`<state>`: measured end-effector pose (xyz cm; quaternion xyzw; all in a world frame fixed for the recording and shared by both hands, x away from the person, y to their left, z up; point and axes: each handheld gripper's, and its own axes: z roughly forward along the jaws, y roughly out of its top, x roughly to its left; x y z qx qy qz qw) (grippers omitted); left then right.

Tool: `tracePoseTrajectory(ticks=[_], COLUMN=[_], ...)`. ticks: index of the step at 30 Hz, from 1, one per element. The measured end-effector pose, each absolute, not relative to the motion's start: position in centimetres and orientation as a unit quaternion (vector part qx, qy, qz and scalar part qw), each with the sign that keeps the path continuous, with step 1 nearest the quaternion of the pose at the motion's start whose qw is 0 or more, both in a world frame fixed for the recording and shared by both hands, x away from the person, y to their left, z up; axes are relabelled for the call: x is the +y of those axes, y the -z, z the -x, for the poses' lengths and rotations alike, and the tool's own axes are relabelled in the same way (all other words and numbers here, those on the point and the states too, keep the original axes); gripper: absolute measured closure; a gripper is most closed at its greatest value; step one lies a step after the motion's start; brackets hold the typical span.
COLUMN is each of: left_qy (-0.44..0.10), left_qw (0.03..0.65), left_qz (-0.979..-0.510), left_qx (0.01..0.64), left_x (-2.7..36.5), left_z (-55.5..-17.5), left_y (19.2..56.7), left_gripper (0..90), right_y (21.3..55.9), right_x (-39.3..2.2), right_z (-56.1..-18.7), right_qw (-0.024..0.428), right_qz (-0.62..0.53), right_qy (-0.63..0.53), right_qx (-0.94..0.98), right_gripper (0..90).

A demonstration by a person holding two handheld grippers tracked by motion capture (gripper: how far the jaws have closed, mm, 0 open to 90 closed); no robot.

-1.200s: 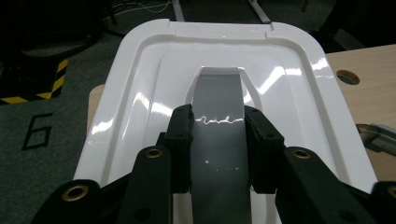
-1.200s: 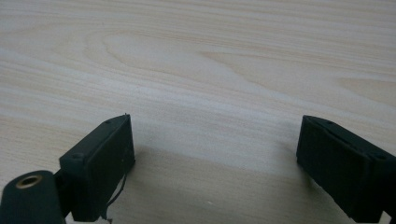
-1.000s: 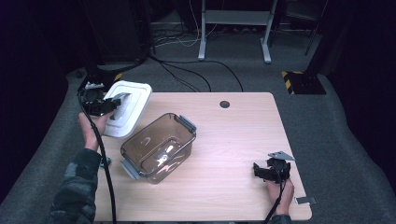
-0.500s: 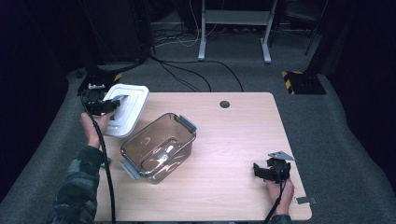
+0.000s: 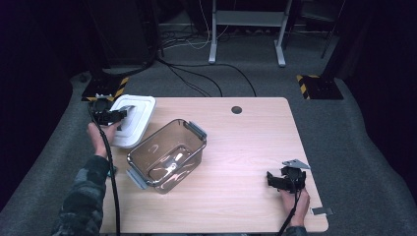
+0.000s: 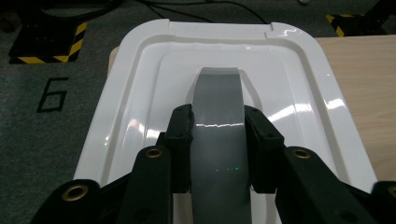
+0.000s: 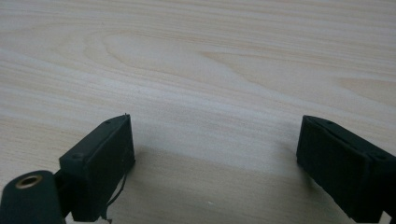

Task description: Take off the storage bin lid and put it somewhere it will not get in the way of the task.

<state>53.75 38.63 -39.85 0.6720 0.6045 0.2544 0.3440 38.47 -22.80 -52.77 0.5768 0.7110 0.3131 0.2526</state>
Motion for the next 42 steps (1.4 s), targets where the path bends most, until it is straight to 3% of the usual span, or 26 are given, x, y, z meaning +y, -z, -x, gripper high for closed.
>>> tracePoseTrajectory(ticks=[42], left_qy=[-0.199], left_qw=[0.316], left_qz=[-0.686], left_qx=[0.625], left_x=[39.3], left_z=[-55.5], left_y=[46.8], left_gripper=[66.6], right_y=[52.8], right_x=[-22.8], right_z=[-38.5], right_qw=[0.253], right_qz=[-0.578], right_qy=[-0.313], right_qx=[0.71], right_gripper=[10.4])
